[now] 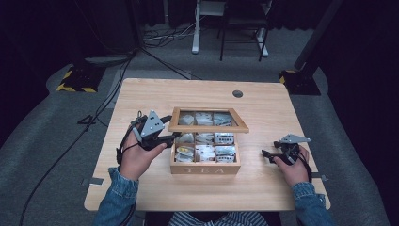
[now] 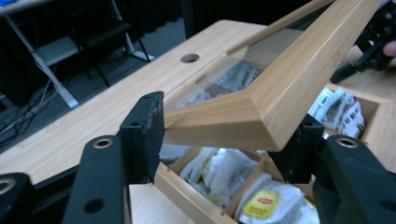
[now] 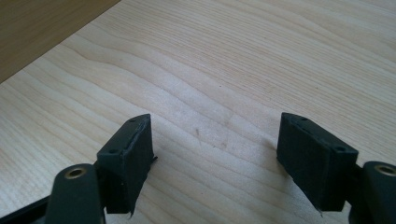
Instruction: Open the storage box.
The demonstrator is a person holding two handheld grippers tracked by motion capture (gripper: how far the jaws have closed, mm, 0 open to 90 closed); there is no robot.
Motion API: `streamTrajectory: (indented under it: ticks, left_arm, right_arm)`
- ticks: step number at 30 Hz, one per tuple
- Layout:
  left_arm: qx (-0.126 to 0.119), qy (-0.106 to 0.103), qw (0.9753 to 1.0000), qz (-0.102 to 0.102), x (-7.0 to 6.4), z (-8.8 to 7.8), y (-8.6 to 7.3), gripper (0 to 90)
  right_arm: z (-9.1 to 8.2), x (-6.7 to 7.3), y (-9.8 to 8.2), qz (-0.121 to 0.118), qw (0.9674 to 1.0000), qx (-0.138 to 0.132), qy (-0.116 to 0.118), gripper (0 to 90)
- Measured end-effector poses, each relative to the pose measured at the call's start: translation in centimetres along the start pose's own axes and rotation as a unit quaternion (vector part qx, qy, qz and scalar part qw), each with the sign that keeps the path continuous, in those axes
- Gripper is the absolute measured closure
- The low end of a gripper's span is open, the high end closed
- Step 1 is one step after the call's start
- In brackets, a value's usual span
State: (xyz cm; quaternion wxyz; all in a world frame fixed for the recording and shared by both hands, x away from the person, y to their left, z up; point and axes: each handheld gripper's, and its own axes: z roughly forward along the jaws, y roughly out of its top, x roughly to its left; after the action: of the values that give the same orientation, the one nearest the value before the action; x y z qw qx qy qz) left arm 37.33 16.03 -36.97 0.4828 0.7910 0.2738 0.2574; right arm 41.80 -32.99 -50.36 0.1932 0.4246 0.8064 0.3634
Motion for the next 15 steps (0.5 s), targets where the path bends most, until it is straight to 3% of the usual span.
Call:
streamTrajectory:
  ticks: [6,9,15]
  left_arm:
    - [-0.014,0.018,0.9997,0.004,0.16,0.13,0.00,47.2]
    - [-0.021,0.018,0.9996,-0.008,0.40,0.35,-0.19,49.3]
    - [-0.038,0.029,0.9988,-0.011,0.40,0.48,-0.14,50.1]
  right_arm:
    - [0.00,0.01,-0.01,0.000,1.0000,0.000,-0.001,27.1]
    - [0.00,0.02,-0.01,0.000,1.0000,0.000,-0.001,27.1]
    - [0.00,0.01,0.00,0.001,1.0000,0.000,-0.001,27.1]
